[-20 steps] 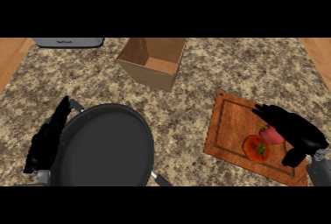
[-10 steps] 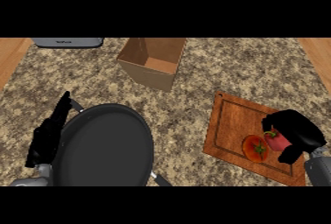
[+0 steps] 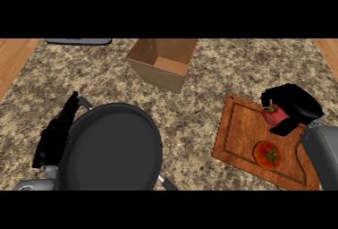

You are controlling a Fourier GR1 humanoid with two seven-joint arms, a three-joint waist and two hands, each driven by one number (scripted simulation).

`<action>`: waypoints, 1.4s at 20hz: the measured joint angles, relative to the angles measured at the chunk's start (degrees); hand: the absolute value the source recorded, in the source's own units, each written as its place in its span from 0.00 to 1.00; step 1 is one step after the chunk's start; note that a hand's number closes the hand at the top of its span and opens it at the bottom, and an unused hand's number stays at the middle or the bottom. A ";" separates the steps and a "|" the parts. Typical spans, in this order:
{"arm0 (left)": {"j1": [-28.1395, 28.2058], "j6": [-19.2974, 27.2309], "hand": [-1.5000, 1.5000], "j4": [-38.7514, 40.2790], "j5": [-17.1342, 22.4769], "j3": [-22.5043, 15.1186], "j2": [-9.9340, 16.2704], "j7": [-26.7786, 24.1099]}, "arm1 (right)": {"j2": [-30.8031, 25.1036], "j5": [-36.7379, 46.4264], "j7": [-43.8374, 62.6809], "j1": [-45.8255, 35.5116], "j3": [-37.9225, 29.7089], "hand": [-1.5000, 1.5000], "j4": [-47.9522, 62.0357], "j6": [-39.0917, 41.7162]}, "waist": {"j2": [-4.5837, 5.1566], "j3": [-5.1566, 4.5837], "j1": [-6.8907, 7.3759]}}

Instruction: Pick the bell pepper from the cutting board and place it in the cardboard box

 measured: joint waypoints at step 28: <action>0.51 0.27 0.50 -0.22 -1.26 -0.25 -0.92 -0.71 | 3.13 -18.62 -19.58 -47.25 -18.02 1.00 39.21 13.71 | 0.13 0.17 0.35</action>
